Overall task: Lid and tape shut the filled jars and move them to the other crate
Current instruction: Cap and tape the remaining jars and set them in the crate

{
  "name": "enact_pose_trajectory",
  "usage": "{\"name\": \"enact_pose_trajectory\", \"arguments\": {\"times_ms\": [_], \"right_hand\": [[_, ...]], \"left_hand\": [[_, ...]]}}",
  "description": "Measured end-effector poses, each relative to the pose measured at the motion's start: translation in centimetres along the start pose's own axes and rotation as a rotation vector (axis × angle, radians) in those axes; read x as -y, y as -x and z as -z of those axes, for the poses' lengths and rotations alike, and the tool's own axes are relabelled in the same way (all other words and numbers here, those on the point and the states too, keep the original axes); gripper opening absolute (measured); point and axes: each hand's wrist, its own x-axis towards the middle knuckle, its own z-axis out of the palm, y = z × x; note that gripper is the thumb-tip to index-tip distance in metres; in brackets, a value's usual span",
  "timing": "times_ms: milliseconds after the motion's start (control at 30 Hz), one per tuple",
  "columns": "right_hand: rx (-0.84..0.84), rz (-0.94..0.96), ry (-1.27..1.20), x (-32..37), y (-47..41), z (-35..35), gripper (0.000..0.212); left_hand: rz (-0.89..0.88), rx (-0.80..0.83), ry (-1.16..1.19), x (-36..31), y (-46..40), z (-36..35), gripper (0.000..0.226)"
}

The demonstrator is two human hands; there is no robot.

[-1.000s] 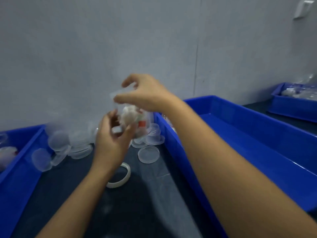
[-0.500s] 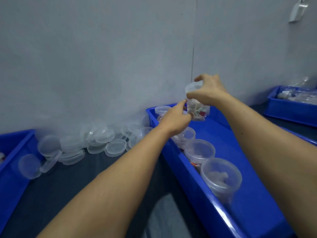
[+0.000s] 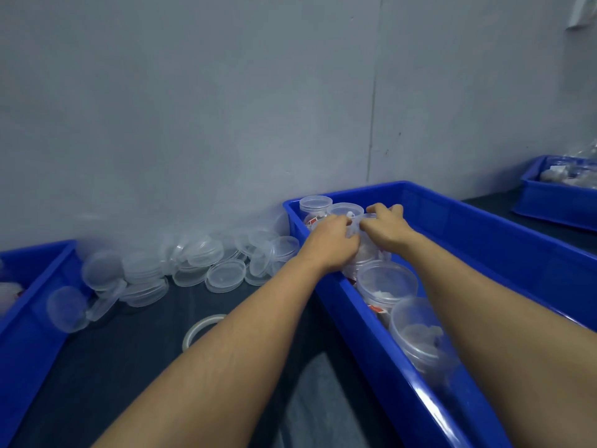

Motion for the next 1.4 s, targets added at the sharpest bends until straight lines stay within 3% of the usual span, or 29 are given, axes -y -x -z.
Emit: {"name": "enact_pose_trajectory", "arguments": {"times_ms": [100, 200, 400, 500, 600, 800, 1000, 1233, 1400], "right_hand": [[0.037, -0.022, 0.046, 0.1, -0.2, 0.4, 0.06], [-0.04, -0.018, 0.183, 1.7, -0.1, 0.9, 0.061], [-0.217, 0.289, 0.229, 9.4, 3.1, -1.8, 0.051], [-0.108, 0.493, 0.196, 13.2, 5.6, -5.5, 0.045], [0.113, 0.634, 0.244, 15.5, 8.9, -10.3, 0.038], [0.399, 0.701, 0.336, 14.6, 15.6, -21.6, 0.026], [0.152, 0.819, 0.37, 12.0, 18.5, -26.8, 0.02], [0.105, 0.777, 0.387, 15.3, 18.5, -27.0, 0.019], [0.032, 0.911, 0.052, 23.5, 20.8, -27.5, 0.014]], "left_hand": [[-0.007, 0.026, 0.016, 0.3, 0.3, 0.1, 0.05], [0.004, -0.032, 0.038, 1.6, 1.2, 1.1, 0.054], [0.139, -0.274, 0.101, 6.7, 6.0, 5.2, 0.044], [0.287, -0.36, 0.167, 10.2, 10.2, 7.1, 0.041], [0.465, -0.462, 0.182, 14.1, 15.4, 8.9, 0.036], [0.692, -0.631, 0.228, 19.2, 25.4, 9.8, 0.03], [0.679, -0.723, 0.443, 21.6, 28.0, 9.7, 0.022], [0.659, -0.876, 0.811, 22.1, 27.8, 11.3, 0.019], [0.596, -1.047, 0.754, 22.9, 28.5, 13.2, 0.026]]}}
